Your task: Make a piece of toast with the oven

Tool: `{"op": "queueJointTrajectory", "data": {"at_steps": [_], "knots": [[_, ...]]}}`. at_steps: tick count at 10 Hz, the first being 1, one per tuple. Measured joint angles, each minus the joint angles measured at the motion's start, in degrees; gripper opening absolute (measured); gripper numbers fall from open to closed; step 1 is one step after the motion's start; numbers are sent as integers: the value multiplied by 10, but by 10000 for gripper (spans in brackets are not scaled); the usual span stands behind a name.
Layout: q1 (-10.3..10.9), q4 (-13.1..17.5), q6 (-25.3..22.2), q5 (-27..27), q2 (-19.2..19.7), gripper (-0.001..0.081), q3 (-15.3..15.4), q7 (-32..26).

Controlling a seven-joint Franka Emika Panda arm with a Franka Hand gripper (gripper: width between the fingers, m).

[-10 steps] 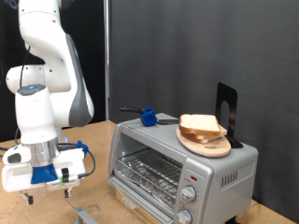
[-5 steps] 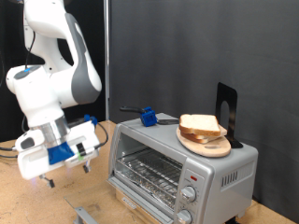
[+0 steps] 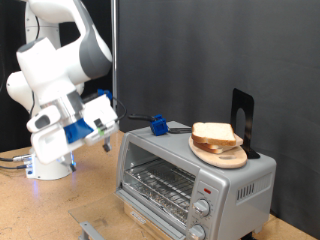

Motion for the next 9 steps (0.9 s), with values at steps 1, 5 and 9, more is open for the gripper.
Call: {"op": "queueJointTrajectory", "data": {"at_steps": [1,5,9], "knots": [[0,0,-6,0,-11,808,0,1],[21,16,-59,106,-27,808,-6,-87],[41,55,-161,32,-72,808,12,-182]]}}
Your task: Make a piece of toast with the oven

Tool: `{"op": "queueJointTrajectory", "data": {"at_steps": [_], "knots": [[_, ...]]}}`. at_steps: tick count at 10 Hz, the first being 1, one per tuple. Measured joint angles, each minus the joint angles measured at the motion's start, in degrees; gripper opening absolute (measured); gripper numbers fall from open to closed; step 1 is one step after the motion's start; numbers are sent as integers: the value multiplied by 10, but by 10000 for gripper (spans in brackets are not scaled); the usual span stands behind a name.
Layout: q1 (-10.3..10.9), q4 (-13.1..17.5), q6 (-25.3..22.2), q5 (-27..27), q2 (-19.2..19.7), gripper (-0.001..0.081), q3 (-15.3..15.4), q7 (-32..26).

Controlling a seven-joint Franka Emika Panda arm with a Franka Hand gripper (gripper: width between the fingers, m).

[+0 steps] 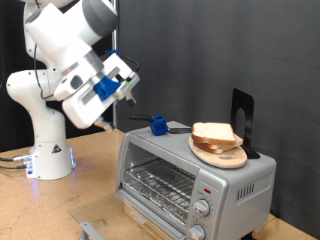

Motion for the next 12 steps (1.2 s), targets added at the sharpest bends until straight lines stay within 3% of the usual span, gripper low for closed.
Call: {"op": "queueJointTrajectory", "data": {"at_steps": [2,4,6,8,10,12], "knots": [[0,16,-17,-66,-15,808,23,0],[2,15,-17,-39,-14,808,21,-23],[22,22,-34,-1,-33,808,20,-114],[37,25,-56,-5,-67,808,23,-169],[40,35,-95,-52,-99,808,42,-159],[40,70,-191,-101,-115,808,64,-108]]}}
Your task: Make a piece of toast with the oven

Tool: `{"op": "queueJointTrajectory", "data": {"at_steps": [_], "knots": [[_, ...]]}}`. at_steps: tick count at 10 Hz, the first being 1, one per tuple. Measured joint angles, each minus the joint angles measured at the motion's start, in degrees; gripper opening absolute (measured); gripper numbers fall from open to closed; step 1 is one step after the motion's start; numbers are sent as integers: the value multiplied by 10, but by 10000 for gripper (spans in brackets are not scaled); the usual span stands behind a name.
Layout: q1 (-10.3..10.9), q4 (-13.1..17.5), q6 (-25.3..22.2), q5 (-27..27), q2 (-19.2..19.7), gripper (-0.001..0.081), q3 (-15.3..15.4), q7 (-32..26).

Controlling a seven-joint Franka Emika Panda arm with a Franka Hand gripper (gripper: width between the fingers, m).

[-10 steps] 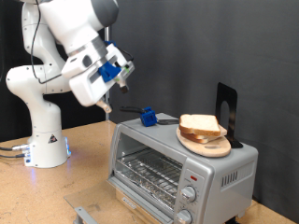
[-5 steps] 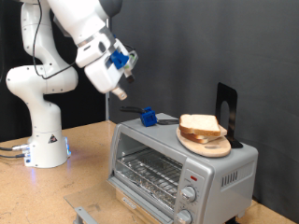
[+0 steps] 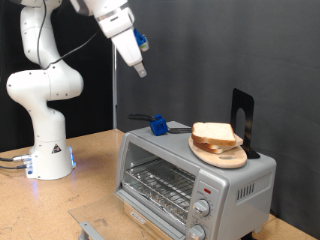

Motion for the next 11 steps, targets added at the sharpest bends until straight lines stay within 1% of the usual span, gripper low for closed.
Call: {"op": "queueJointTrajectory", "data": {"at_steps": [1,2,4,6,9,10,11], "knots": [[0,16,-27,-6,-4,808,11,25],[0,25,-35,-9,-8,808,20,41],[0,28,-32,-34,-19,808,38,47],[0,17,-14,-51,-31,808,52,47],[0,10,-10,-51,-35,808,55,56],[0,4,4,-55,-35,808,57,49],[0,-11,30,-61,-35,808,62,39]]}}
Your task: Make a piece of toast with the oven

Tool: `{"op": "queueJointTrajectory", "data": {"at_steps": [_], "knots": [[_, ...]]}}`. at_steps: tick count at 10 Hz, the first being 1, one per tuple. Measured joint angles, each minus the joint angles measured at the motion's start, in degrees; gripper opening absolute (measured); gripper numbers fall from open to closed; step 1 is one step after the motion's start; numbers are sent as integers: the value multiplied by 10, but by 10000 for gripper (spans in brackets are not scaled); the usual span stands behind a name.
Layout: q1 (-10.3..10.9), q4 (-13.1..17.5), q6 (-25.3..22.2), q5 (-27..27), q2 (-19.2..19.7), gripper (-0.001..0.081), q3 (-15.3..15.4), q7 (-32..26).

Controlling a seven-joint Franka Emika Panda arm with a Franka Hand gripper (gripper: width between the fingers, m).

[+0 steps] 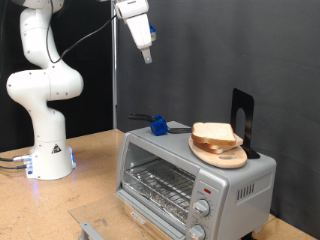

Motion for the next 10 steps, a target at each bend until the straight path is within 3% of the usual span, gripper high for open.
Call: {"op": "queueJointTrajectory", "data": {"at_steps": [2,5,10], "knots": [[0,-40,63,-6,1,808,15,-12],[1,-84,114,-4,7,808,30,-27],[4,-128,190,13,37,808,47,-49]]}}
